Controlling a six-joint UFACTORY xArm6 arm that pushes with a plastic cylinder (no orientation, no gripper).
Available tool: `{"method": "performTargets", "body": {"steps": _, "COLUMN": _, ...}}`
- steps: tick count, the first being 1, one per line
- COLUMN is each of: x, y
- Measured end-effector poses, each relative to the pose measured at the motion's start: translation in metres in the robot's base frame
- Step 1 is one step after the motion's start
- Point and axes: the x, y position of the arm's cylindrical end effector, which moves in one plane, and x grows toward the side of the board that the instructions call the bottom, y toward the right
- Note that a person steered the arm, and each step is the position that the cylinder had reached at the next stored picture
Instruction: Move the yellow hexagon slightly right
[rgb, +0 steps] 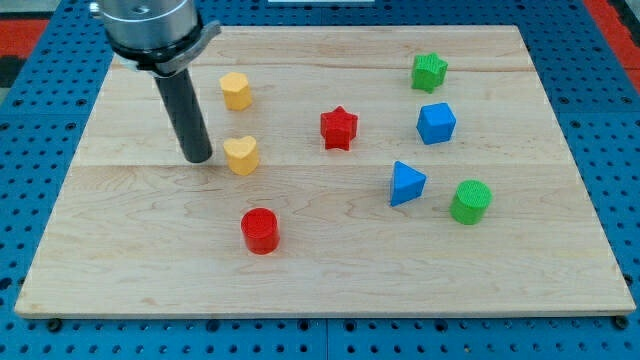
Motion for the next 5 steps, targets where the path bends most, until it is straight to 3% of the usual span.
{"method": "performTargets", "body": {"steps": 2, "x": -0.002, "y": 0.048}}
{"method": "performTargets", "body": {"steps": 3, "x": -0.03, "y": -0.014}}
{"method": "performTargets", "body": {"steps": 4, "x": -0.08, "y": -0.002}}
{"method": "performTargets", "body": {"steps": 5, "x": -0.09, "y": 0.005}}
